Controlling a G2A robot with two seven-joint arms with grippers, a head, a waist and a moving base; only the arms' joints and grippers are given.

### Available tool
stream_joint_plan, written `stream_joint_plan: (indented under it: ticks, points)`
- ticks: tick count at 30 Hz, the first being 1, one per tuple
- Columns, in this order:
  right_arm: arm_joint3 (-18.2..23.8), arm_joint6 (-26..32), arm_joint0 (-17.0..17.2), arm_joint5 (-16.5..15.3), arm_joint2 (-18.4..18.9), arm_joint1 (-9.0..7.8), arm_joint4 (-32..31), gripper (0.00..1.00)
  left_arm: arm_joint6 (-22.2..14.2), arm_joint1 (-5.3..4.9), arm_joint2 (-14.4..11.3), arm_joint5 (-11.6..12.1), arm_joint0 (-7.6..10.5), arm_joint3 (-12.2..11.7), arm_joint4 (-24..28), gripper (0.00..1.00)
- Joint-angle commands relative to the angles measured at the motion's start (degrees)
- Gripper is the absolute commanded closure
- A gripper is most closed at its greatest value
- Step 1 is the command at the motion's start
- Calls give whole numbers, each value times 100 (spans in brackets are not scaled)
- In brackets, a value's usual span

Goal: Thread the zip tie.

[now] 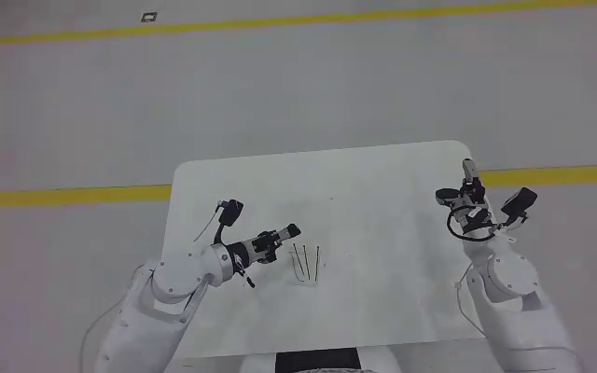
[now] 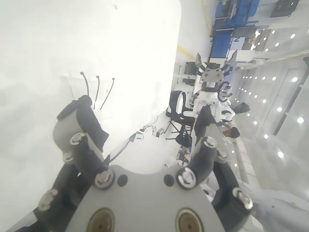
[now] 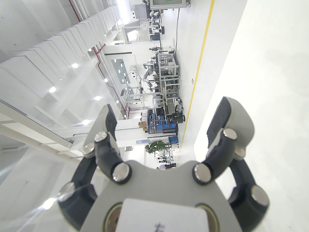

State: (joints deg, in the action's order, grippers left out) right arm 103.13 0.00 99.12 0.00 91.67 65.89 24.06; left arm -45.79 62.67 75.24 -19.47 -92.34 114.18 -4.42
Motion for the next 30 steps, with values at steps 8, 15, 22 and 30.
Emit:
stream_joint_plan:
  ticks: [8,15,22,30]
  points:
    - [0,0,0,0,0,0,0,0,4,1,5,-1,-3,3,10,0]
    - [0,0,0,0,0,0,0,0,-190,-24,-237,-1,169,-150,-478,0]
    - [0,0,0,0,0,0,0,0,-635,-27,-557,-1,353,-330,-1013,0]
    - [0,0,0,0,0,0,0,0,-635,-27,-557,-1,353,-330,-1013,0]
